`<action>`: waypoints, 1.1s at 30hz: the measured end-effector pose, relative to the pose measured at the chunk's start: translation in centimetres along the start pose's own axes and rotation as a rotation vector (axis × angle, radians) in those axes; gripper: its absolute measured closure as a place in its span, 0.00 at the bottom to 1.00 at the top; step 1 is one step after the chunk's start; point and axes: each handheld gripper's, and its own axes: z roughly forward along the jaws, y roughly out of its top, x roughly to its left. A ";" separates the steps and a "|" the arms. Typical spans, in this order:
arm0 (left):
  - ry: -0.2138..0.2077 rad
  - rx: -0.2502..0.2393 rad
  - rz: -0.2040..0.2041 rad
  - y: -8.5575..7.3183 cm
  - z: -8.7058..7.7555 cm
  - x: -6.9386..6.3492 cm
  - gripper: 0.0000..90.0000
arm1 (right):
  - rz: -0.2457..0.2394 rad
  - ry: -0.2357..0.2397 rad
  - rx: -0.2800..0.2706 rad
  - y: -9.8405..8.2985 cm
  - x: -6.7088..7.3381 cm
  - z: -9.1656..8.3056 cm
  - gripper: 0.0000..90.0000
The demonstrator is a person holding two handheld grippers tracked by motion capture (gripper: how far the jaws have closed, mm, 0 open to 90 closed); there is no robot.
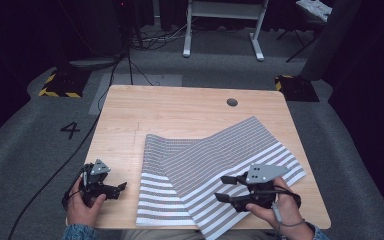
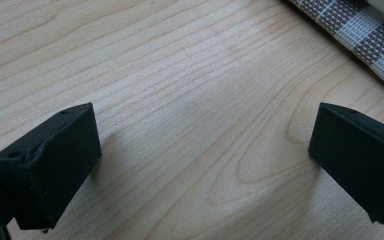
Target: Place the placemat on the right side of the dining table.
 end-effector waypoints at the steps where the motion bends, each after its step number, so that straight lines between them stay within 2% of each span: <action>1: 0.000 0.000 0.000 0.0 0.0 0.0 0.00 | 0.015 -0.031 -0.006 -0.1 -0.5 -0.4 0.47; 5: 0.000 0.000 0.000 0.0 0.0 0.0 0.00 | 0.082 -0.198 0.014 -0.8 -3.3 -2.3 0.44; 8: 0.000 0.000 0.000 0.0 0.0 0.0 0.00 | 0.128 -0.334 0.054 -1.7 -5.8 -3.4 0.41; 11: 0.000 0.000 0.000 0.0 0.0 0.0 0.00 | 0.209 -0.442 0.072 -2.8 -8.3 -4.2 0.38; 13: 0.000 0.000 0.000 0.0 0.0 0.0 0.00 | 0.249 -0.488 0.096 -3.6 -9.7 -4.6 0.37; 15: 0.001 -0.002 0.002 0.0 0.0 0.0 0.00 | 0.290 -0.523 0.122 -4.6 -10.9 -4.9 0.37; 20: -0.006 0.001 0.006 0.1 0.1 0.1 0.00 | 0.350 -0.596 0.196 -7.2 -13.3 -5.5 0.36; 22: -0.007 0.001 0.006 0.1 0.1 0.1 0.00 | 0.366 -0.606 0.201 -8.1 -14.2 -5.6 0.34; 25: -0.006 0.002 0.007 0.1 0.1 0.1 0.00 | 0.380 -0.652 0.225 -9.5 -15.5 -5.8 0.34; 29: -0.007 0.002 0.007 0.1 0.1 0.1 0.00 | 0.433 -0.717 0.240 -11.2 -17.0 -6.5 0.33; 33: -0.006 0.002 0.006 0.1 0.1 0.1 0.00 | 0.460 -0.735 0.254 -12.6 -17.8 -7.2 0.30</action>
